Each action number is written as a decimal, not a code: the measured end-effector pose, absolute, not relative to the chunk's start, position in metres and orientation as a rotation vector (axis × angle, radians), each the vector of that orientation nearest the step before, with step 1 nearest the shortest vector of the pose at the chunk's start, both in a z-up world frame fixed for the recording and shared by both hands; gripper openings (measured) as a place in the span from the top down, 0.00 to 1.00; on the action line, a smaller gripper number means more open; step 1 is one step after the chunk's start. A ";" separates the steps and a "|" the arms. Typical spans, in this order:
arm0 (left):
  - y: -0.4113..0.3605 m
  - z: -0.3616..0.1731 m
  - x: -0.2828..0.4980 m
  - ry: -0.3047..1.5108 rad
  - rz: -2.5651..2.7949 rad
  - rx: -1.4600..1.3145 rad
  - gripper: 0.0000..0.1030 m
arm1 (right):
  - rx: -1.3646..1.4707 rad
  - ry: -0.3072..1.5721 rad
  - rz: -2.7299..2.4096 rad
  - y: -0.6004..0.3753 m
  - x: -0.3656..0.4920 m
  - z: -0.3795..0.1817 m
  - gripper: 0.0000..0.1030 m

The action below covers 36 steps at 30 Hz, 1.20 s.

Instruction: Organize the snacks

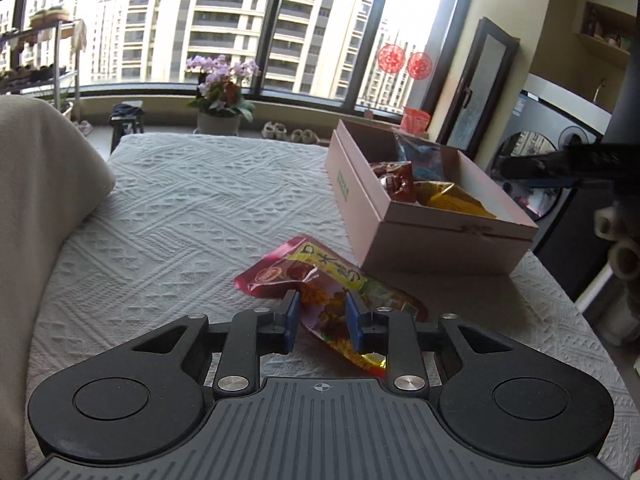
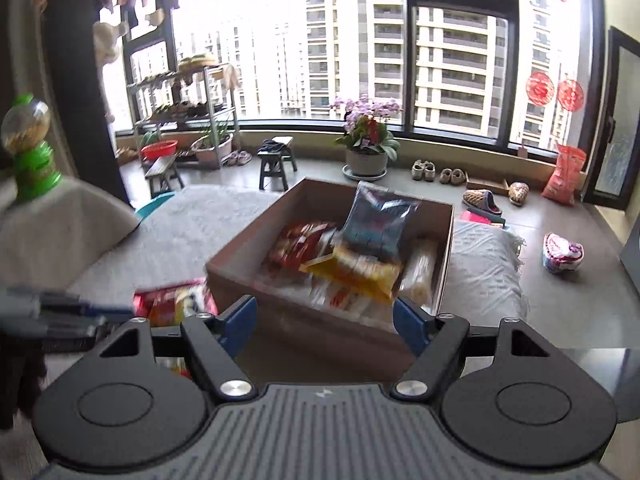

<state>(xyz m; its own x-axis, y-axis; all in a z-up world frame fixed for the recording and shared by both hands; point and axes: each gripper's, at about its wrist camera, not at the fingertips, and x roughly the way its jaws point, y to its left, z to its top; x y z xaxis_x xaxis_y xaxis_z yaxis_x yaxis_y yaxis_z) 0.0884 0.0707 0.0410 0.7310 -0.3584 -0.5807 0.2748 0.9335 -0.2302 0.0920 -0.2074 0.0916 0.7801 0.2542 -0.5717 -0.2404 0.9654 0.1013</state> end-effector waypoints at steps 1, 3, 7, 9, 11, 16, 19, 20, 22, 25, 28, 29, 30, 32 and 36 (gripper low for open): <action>0.072 0.044 0.088 0.658 -0.352 -0.150 0.72 | 0.068 0.643 0.257 -0.209 0.116 0.096 0.26; 0.077 0.049 0.087 0.649 -0.361 -0.174 0.72 | 0.123 0.695 0.236 -0.211 0.165 0.097 0.26; 0.091 0.054 0.078 0.633 -0.367 -0.222 0.72 | 0.145 0.815 0.107 -0.206 0.264 0.071 0.26; 0.098 0.052 0.076 0.633 -0.359 -0.242 0.72 | 0.138 0.876 0.062 -0.201 0.293 0.053 0.36; 0.105 0.047 0.077 0.638 -0.345 -0.271 0.72 | 0.098 0.907 0.076 -0.192 0.298 0.043 0.43; 0.115 0.032 0.091 0.673 -0.286 -0.361 0.72 | 0.008 0.925 0.180 -0.184 0.253 0.060 0.42; 0.113 0.031 0.092 0.681 -0.277 -0.386 0.72 | -0.060 0.878 0.207 -0.188 0.215 0.079 0.40; 0.112 0.031 0.092 0.683 -0.276 -0.387 0.72 | -0.074 0.857 0.214 -0.189 0.201 0.085 0.36; 0.109 0.031 0.090 0.686 -0.271 -0.385 0.72 | -0.066 0.828 0.255 -0.195 0.173 0.094 0.35; 0.107 0.033 0.087 0.691 -0.263 -0.389 0.72 | -0.018 0.810 0.341 -0.199 0.137 0.100 0.35; 0.103 0.036 0.082 0.702 -0.268 -0.374 0.72 | -0.024 0.805 0.458 -0.190 0.107 0.096 0.34; 0.101 0.037 0.080 0.709 -0.279 -0.364 0.72 | -0.044 0.806 0.485 -0.184 0.099 0.093 0.34; 0.096 0.037 0.077 0.719 -0.305 -0.349 0.72 | -0.067 0.806 0.501 -0.179 0.091 0.089 0.34; 0.085 0.036 0.071 0.737 -0.371 -0.316 0.72 | -0.074 0.830 0.499 -0.180 0.079 0.077 0.34; 0.046 0.033 0.062 0.786 -0.523 -0.241 0.72 | -0.017 0.898 0.478 -0.199 0.046 0.052 0.34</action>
